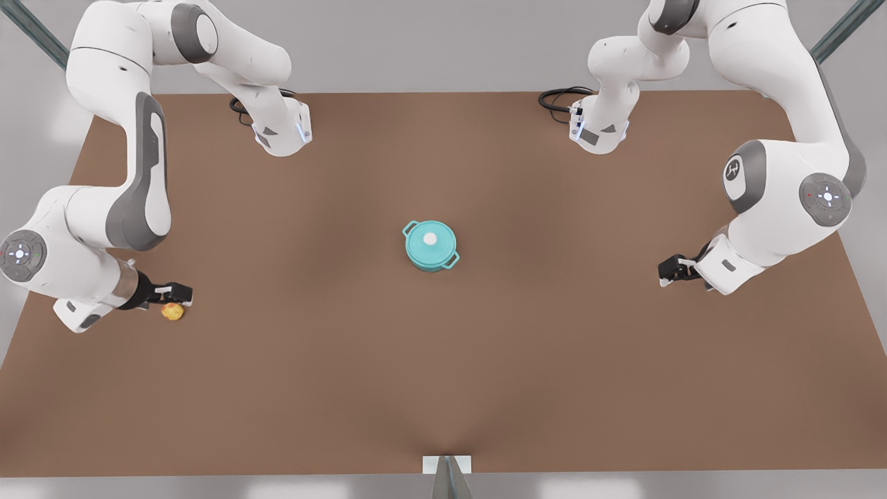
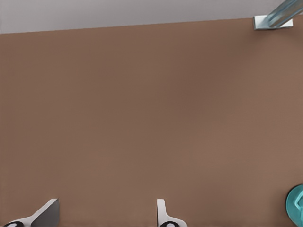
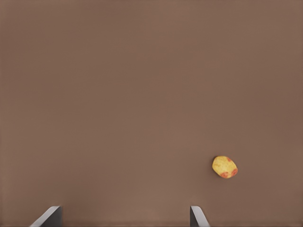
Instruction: Open the pot lid and put the potato into the pot
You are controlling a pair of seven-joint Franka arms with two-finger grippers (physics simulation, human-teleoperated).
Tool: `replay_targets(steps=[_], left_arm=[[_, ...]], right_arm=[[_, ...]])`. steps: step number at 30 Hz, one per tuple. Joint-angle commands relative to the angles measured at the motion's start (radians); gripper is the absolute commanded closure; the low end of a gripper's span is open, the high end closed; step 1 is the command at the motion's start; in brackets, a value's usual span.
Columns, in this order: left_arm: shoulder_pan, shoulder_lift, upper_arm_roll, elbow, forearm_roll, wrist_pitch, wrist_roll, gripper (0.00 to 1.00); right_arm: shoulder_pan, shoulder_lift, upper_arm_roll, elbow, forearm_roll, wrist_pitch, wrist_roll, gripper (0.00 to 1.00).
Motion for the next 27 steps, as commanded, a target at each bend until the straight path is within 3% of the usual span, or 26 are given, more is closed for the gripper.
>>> replay_targets(steps=[1,4,7,12,17,22,27], left_arm=[[-0.002,0.001,-0.003,0.002,0.005,-0.008,-0.033,0.00],[-0.072,0.059,-0.009,-0.012,0.007,0.069,-0.047,0.00],[-0.307,0.124,-0.008,-0.007,0.011,0.086,-0.434,0.00],[-0.606,0.113,-0.009,-0.162,0.027,0.257,-0.938,0.00],[-0.634,0.201,-0.009,-0.191,0.025,0.394,-1.047,0.00],[-0.678,0.257,-0.008,-0.180,0.048,0.458,-1.050,0.00],[-0.733,0.276,-0.008,-0.222,0.091,0.472,-1.076,0.00]], right_arm=[[0.000,-0.001,0.001,0.001,0.002,-0.012,0.002,0.00],[0.000,-0.001,0.003,0.001,0.000,-0.011,-0.131,0.00],[0.002,0.014,0.012,-0.001,-0.009,0.052,-0.573,0.00],[0.000,0.098,0.010,-0.004,-0.004,0.257,-1.314,0.00],[-0.026,0.163,-0.002,-0.006,-0.003,0.271,-1.564,0.00],[-0.049,0.189,-0.002,-0.078,-0.003,0.362,-1.586,0.00],[-0.055,0.028,0.000,-0.332,0.000,0.529,-1.575,0.00]])
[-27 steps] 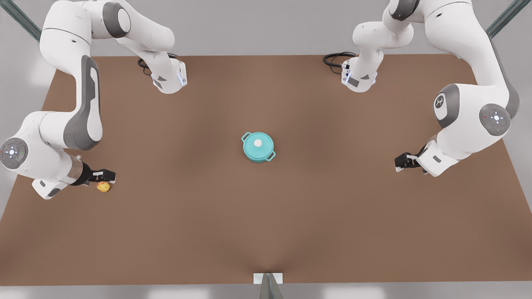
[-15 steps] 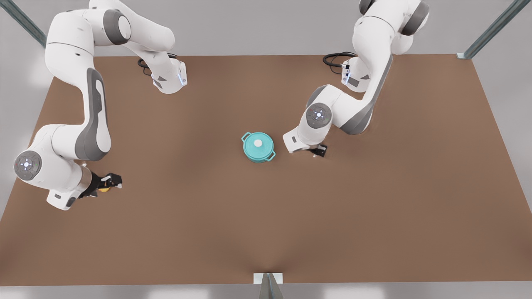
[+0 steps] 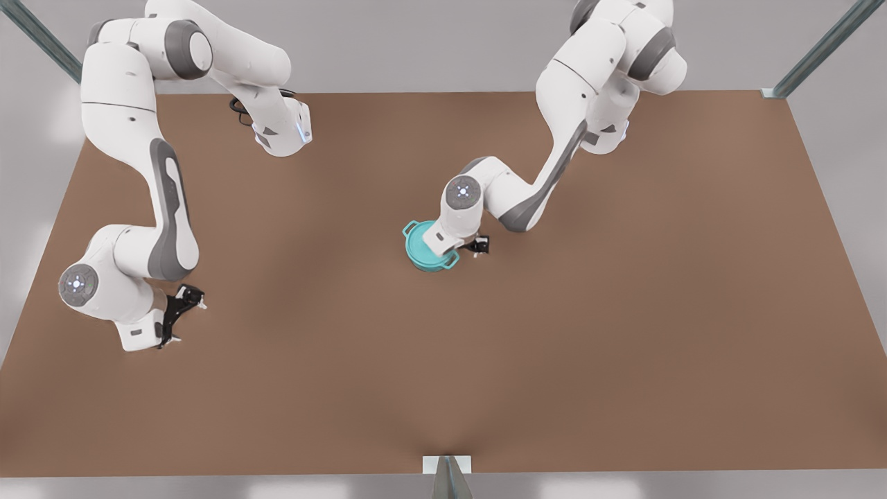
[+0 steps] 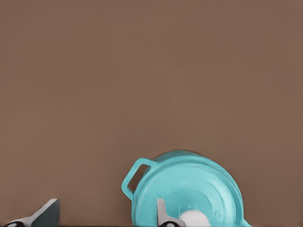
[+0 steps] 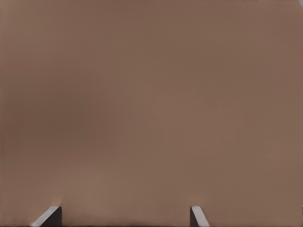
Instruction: Open the pot lid and put the potato into the pot
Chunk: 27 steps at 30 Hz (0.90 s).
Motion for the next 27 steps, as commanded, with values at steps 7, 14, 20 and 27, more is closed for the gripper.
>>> replay_targets(steps=[7,14,20,27], left_arm=[[-0.051,0.004,0.000,-0.015,0.036,0.042,-0.415,0.00],[-0.089,0.040,0.000,0.007,0.039,0.125,-0.460,0.00],[-0.126,0.078,0.002,0.005,0.051,0.141,-0.484,0.00],[-0.132,0.101,0.002,0.002,0.079,0.164,-0.501,0.00]], right_arm=[[-0.036,-0.013,-0.017,-0.112,-0.071,0.340,-0.561,0.00],[-0.053,-0.025,-0.018,-0.173,-0.052,0.335,-0.551,0.00],[-0.056,-0.022,-0.035,-0.235,0.006,0.332,-0.540,0.00],[-0.060,0.018,-0.070,-0.235,0.006,0.314,-0.543,0.00]])
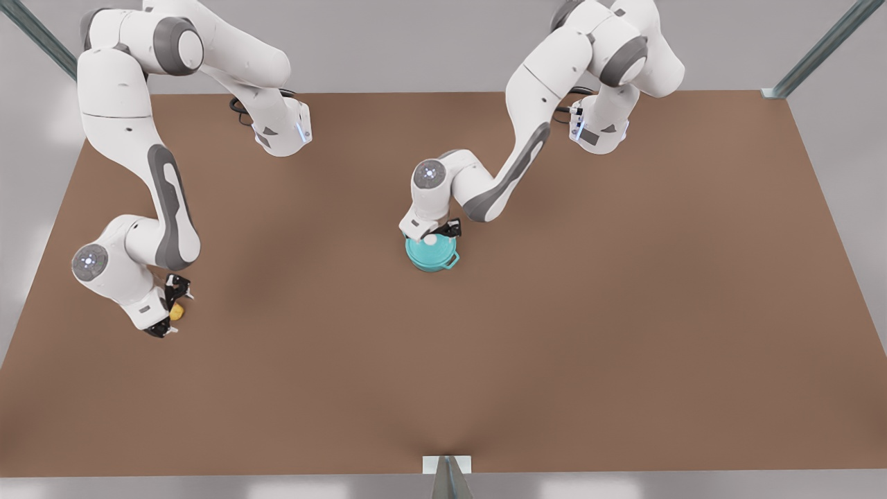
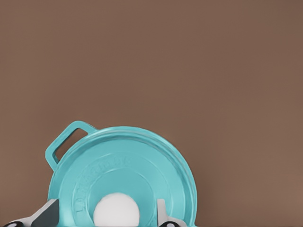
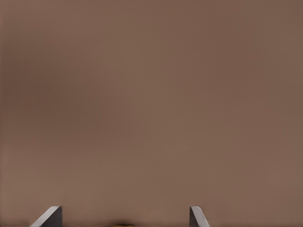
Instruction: Open the pot lid and put the potato into the pot
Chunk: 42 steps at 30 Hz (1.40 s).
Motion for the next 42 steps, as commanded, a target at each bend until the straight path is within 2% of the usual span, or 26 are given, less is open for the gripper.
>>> replay_targets(steps=[1,5,7,8,11,14,17,19,22,25,27,30,31,32,35,37,38,39,40,41,42], left_arm=[[-0.002,0.004,0.000,0.002,0.013,0.022,-0.144,0.00],[-0.002,0.013,0.000,0.000,0.015,0.034,-0.144,0.02],[-0.002,0.012,0.000,0.000,0.015,0.034,-0.155,0.21],[-0.002,0.012,0.000,0.000,0.015,0.032,-0.155,0.35],[-0.002,0.008,0.000,0.000,0.015,0.023,-0.150,0.55],[0.000,-0.001,0.003,0.005,0.013,-0.005,-0.144,0.64],[0.011,-0.018,0.011,0.011,0.015,-0.023,-0.138,0.66],[0.083,-0.019,0.052,0.071,0.009,-0.109,-0.017,0.66],[0.222,-0.019,0.052,0.075,0.010,-0.110,0.134,0.66],[0.379,0.041,0.054,0.098,0.015,-0.101,0.359,0.66],[0.385,0.119,0.063,0.128,0.015,-0.057,0.368,0.66],[0.385,0.153,0.063,0.158,0.012,-0.055,0.359,0.66],[0.387,0.151,0.063,0.164,0.012,-0.055,0.367,0.11],[0.387,0.151,0.063,0.166,0.012,-0.055,0.368,0.00],[0.388,0.147,0.065,0.166,0.017,-0.058,0.367,0.00],[0.390,0.136,0.106,0.177,0.017,-0.070,0.390,0.00],[0.391,0.079,0.147,0.203,0.015,-0.145,0.446,0.00],[0.503,-0.033,0.149,0.209,-0.069,-0.287,0.797,0.00],[0.656,-0.111,0.157,0.209,-0.314,-0.409,1.189,0.00],[0.704,-0.192,0.164,0.203,-0.356,-0.495,1.220,0.00],[0.704,-0.329,0.236,0.151,-0.347,-0.606,1.224,0.00]], right_arm=[[0.000,0.017,-0.007,0.000,0.003,-0.007,-0.119,0.00],[0.000,0.035,-0.010,0.000,0.004,-0.005,-0.117,0.00],[0.000,0.040,-0.021,0.000,0.004,0.003,-0.115,0.00],[0.000,0.047,-0.024,0.002,0.004,0.003,-0.115,0.00],[0.000,0.070,-0.045,0.008,0.001,0.007,-0.123,0.00],[-0.001,0.096,-0.058,0.013,0.000,0.018,-0.123,0.00],[-0.001,0.116,-0.062,0.014,-0.005,0.039,-0.126,0.00],[-0.009,0.118,-0.064,0.016,-0.007,0.039,-0.126,0.00],[-0.012,0.118,-0.070,0.023,0.003,0.039,-0.114,0.00],[-0.012,0.118,-0.081,0.031,0.004,0.039,-0.114,0.00],[-0.011,0.119,-0.091,0.037,0.006,0.039,-0.114,0.00],[-0.012,0.144,-0.097,0.046,0.004,0.043,-0.112,0.00],[-0.012,0.155,-0.105,0.054,0.004,0.052,-0.112,0.00],[-0.014,0.156,-0.107,0.054,0.004,0.064,-0.114,0.00],[-0.014,0.161,-0.116,0.056,0.004,0.067,-0.114,0.00],[-0.014,0.161,-0.124,0.056,0.003,0.069,-0.114,0.00],[-0.014,0.161,-0.128,0.056,0.003,0.069,-0.114,0.00],[-0.014,0.161,-0.128,0.056,0.001,0.069,-0.114,0.00],[-0.014,0.161,-0.128,0.056,0.001,0.069,-0.114,0.00],[-0.014,0.162,-0.128,0.059,0.001,0.069,-0.114,0.00],[-0.014,0.170,-0.128,0.060,0.003,0.069,-0.112,0.00]])
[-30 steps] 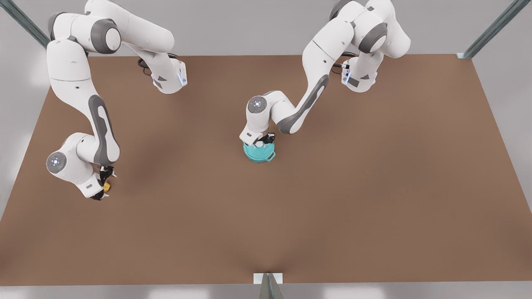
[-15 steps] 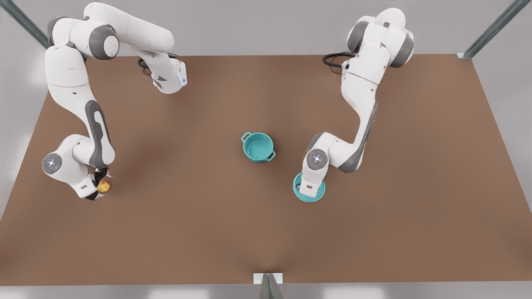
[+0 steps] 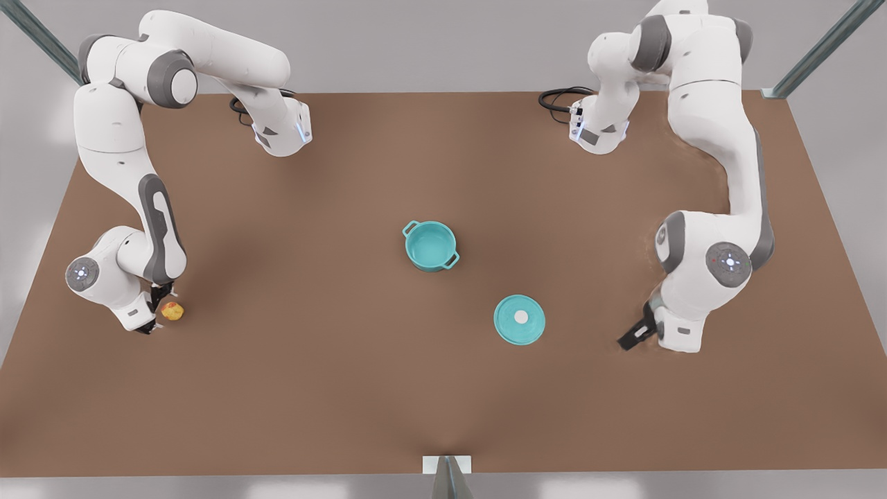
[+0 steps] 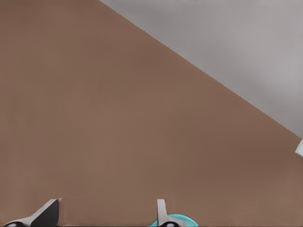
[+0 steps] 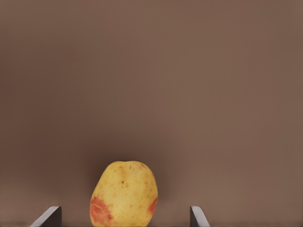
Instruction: Open the pot lid and put the potato into the pot
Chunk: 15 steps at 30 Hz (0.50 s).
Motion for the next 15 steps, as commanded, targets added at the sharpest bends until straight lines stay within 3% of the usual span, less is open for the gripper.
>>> replay_targets(steps=[1,3,8,13,15], left_arm=[[0.017,-0.240,0.030,-0.208,-0.043,-0.111,0.801,0.00],[0.023,-0.161,0.033,-0.052,-0.035,-0.273,0.738,0.00],[0.000,-0.159,0.020,-0.043,-0.031,-0.275,0.726,0.00],[-0.011,-0.150,0.021,-0.043,-0.035,-0.223,0.726,0.00],[-0.014,-0.164,0.023,-0.046,-0.034,-0.238,0.723,0.00]], right_arm=[[-0.001,0.008,0.000,0.002,-0.002,0.005,-0.007,0.00],[-0.009,0.018,0.000,0.002,-0.003,0.005,-0.007,0.00],[-0.012,0.025,-0.002,0.002,-0.002,0.026,-0.009,0.00],[-0.010,0.025,0.000,0.002,-0.005,0.026,-0.020,0.15],[-0.010,0.025,0.000,0.002,-0.005,0.026,-0.020,0.15]])
